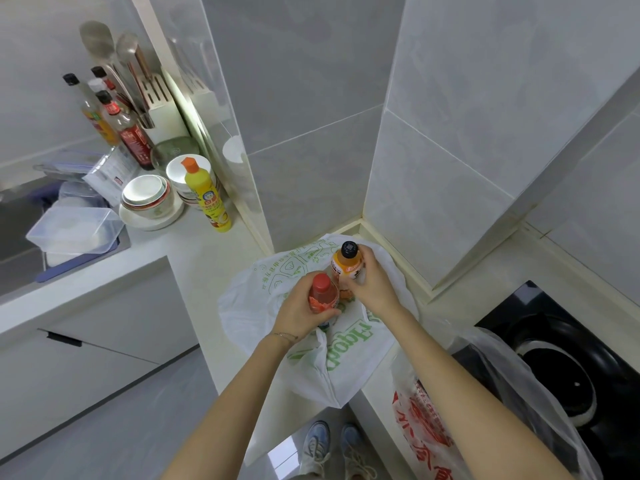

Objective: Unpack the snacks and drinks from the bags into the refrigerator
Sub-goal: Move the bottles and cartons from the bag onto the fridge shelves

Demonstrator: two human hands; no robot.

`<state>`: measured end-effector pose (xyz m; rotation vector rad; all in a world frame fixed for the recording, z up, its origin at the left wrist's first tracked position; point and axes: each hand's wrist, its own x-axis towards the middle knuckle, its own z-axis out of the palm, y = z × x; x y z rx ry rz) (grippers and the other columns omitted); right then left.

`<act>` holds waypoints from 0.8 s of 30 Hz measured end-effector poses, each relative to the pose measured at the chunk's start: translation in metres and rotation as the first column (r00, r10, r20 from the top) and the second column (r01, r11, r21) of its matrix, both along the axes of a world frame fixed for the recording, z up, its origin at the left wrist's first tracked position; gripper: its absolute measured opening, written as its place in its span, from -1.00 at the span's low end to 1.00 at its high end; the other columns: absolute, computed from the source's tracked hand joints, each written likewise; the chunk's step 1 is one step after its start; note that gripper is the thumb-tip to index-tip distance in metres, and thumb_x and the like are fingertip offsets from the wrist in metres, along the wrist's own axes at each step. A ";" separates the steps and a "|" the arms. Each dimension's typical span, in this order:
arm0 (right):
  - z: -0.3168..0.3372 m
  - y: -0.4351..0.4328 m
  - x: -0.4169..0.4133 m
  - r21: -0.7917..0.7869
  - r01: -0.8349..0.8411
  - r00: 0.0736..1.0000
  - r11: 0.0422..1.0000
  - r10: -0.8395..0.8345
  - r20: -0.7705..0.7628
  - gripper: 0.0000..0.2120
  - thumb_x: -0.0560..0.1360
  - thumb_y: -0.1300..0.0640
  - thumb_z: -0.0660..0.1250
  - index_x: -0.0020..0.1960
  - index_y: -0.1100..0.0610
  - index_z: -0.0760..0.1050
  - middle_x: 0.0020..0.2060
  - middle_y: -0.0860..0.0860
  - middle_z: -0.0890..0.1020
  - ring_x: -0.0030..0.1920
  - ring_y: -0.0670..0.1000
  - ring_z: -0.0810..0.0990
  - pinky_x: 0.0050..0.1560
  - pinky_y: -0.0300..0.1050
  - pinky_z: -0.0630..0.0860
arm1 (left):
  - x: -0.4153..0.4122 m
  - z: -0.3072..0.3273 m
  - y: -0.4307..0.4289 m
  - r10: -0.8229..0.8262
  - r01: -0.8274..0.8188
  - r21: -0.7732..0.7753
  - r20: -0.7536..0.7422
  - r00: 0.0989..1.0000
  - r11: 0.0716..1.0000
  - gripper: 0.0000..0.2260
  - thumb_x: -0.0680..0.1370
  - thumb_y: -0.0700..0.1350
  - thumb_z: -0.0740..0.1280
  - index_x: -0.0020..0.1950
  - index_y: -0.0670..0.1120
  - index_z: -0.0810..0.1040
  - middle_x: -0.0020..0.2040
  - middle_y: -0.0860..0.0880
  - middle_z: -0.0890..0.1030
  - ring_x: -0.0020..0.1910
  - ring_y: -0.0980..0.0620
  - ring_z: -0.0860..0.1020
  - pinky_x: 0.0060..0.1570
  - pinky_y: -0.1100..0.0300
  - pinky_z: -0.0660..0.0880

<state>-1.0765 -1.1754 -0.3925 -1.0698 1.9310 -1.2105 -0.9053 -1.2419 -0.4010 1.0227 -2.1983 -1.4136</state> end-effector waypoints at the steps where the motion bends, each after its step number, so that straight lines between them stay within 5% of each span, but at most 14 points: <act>1: 0.000 -0.002 0.000 0.005 0.008 1.000 1.000 -0.008 -0.001 -0.42 0.42 0.22 0.46 0.35 -0.02 0.30 0.23 -0.05 0.50 0.23 -0.07 0.50 0.27 -0.05 0.47 | 0.002 0.000 0.000 -0.010 0.010 -0.008 0.006 1.000 1.000 -0.38 0.31 -0.05 0.59 0.26 0.19 0.37 0.18 0.16 0.49 0.16 0.16 0.48 0.09 0.41 0.38; 8: -0.005 0.002 0.002 0.032 0.046 0.994 0.998 -0.043 -0.097 -0.42 0.40 0.17 0.47 0.33 -0.05 0.30 0.18 -0.01 0.52 0.17 -0.02 0.53 0.20 -0.01 0.51 | 0.005 -0.001 0.002 -0.015 0.016 -0.049 0.016 1.000 0.999 -0.37 0.31 -0.06 0.59 0.24 0.21 0.34 0.14 0.19 0.50 0.14 0.09 0.51 0.09 0.25 0.47; 14: -0.006 0.028 0.002 0.028 0.042 0.985 0.999 -0.036 -0.168 -0.40 0.36 0.11 0.50 0.32 -0.07 0.33 0.17 -0.01 0.51 0.19 -0.02 0.48 0.19 -0.04 0.47 | 0.005 -0.004 0.007 0.026 -0.021 -0.073 0.077 0.997 0.997 -0.18 0.34 0.01 0.54 0.47 0.10 0.14 0.22 0.12 0.48 0.13 0.09 0.52 0.07 0.13 0.52; 19: -0.009 0.034 0.001 0.080 0.047 0.999 0.996 -0.046 -0.008 -0.32 0.34 0.15 0.52 0.34 -0.14 0.27 0.24 -0.03 0.40 0.28 -0.03 0.42 0.31 -0.04 0.41 | 0.005 -0.013 0.017 0.089 -0.089 -0.042 0.013 0.996 0.995 -0.35 0.36 -0.03 0.55 0.29 0.10 0.22 0.16 0.10 0.47 0.13 0.03 0.53 0.06 0.05 0.55; 24: -0.023 0.038 0.015 0.133 0.093 0.968 0.987 -0.121 0.221 -0.20 0.30 0.27 0.57 0.35 -0.08 0.18 0.20 -0.10 0.49 0.20 -0.09 0.52 0.18 -0.20 0.47 | 0.004 -0.017 0.020 0.123 -0.119 0.081 -0.042 0.992 0.990 -0.27 0.34 -0.11 0.57 0.36 0.14 0.22 0.22 0.12 0.47 0.18 0.12 0.51 0.12 0.23 0.48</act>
